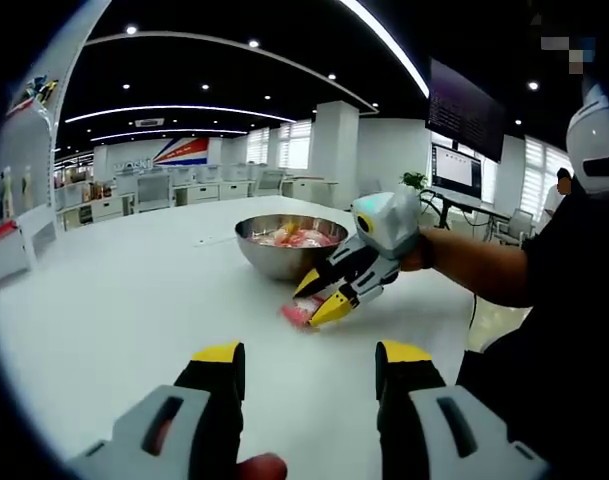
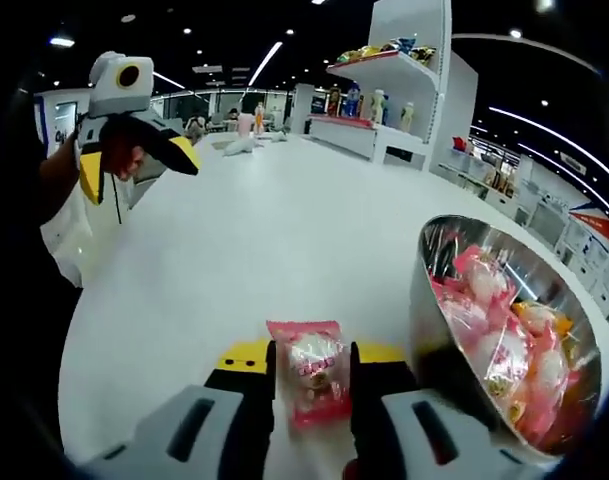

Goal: Pick up the marshmallows scattered on the table and place them into the bowl on the table

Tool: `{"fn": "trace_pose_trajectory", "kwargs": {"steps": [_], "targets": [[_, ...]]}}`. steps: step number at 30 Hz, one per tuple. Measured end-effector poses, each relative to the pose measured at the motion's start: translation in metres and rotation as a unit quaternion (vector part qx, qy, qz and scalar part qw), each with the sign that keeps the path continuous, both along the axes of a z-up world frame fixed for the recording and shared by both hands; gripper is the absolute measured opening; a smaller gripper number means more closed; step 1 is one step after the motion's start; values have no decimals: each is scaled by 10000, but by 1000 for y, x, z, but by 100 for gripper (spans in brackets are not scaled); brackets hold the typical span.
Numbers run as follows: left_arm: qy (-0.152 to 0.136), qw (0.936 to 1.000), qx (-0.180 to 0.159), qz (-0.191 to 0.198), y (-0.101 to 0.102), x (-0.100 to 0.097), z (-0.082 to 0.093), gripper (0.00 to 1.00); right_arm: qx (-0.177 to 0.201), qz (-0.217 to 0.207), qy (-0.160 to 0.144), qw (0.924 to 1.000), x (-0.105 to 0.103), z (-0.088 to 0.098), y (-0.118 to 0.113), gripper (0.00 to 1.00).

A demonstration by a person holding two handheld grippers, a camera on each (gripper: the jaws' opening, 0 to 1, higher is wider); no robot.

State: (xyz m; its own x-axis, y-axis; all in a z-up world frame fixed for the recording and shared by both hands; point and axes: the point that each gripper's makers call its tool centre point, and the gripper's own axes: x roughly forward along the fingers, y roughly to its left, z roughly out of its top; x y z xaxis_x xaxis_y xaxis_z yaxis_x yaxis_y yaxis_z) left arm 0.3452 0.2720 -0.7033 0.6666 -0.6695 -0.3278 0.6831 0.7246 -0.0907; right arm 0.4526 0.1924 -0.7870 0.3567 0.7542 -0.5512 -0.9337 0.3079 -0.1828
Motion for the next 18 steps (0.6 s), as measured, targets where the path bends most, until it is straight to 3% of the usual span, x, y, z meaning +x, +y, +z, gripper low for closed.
{"fn": "trace_pose_trajectory", "kwargs": {"steps": [18], "targets": [[8,10000,-12,7,1,0,-1,53,-44,-155,-220,9996,-2,2,-6,21]]}}
